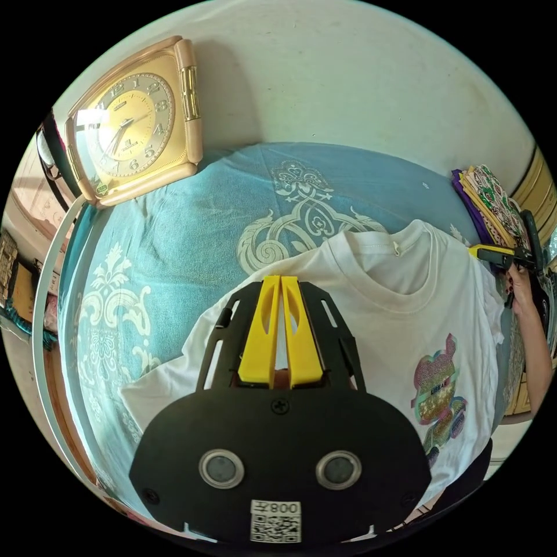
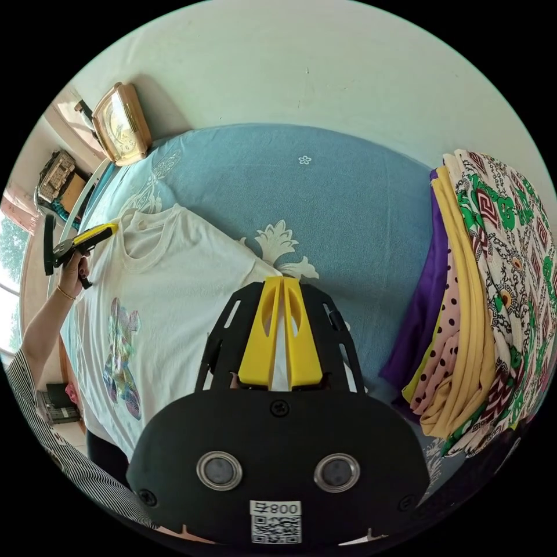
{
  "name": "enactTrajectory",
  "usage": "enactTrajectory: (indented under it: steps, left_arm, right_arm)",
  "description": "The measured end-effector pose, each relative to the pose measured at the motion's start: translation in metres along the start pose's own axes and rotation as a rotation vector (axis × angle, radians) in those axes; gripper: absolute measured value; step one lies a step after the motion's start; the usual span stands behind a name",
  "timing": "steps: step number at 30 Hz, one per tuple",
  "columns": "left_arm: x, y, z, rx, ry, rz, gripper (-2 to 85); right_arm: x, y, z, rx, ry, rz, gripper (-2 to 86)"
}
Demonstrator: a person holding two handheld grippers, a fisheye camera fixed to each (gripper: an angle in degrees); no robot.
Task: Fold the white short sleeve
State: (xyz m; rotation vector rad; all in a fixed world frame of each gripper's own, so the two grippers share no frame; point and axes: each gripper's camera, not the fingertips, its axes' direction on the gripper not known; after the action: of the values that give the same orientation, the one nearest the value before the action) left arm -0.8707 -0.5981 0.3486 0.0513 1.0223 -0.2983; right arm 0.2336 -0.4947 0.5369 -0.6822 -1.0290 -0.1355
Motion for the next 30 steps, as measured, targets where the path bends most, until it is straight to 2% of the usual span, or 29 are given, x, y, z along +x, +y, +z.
enactTrajectory:
  steps: [3,7,10,13,15,18,20,26,30]
  left_arm:
    - [0.001,0.011,-0.02,0.045,-0.036,-0.012,0.2]
    - [0.01,0.048,-0.056,0.093,0.157,0.024,0.2]
    - [0.024,0.088,-0.077,0.069,0.216,0.071,0.2]
    - [0.029,0.126,-0.098,0.038,0.271,0.069,0.3]
    - [0.026,0.146,-0.115,0.047,0.207,0.042,0.4]
    - [0.002,0.176,-0.143,0.065,0.139,-0.063,0.6]
    - [-0.025,0.196,-0.161,0.057,0.098,-0.175,1.1]
    - [-0.089,0.24,-0.204,0.104,0.012,-0.433,5.2]
    - [-0.118,0.253,-0.217,0.119,0.033,-0.484,7.4]
  right_arm:
    - [0.007,0.011,-0.01,0.045,-0.051,0.036,1.3]
    - [-0.001,0.056,-0.048,0.123,-0.075,0.014,4.3]
    - [-0.017,0.118,-0.063,0.091,-0.103,-0.038,6.7]
    - [-0.024,0.19,-0.073,0.054,-0.025,-0.008,6.9]
    - [-0.019,0.228,-0.076,0.05,0.002,0.052,7.1]
    - [-0.006,0.263,-0.071,0.053,-0.068,0.128,7.8]
    - [-0.007,0.266,-0.066,0.047,-0.089,0.119,8.2]
    - [-0.032,0.259,-0.04,-0.018,0.027,-0.015,6.9]
    - [-0.018,0.271,-0.045,-0.008,0.009,0.011,3.0]
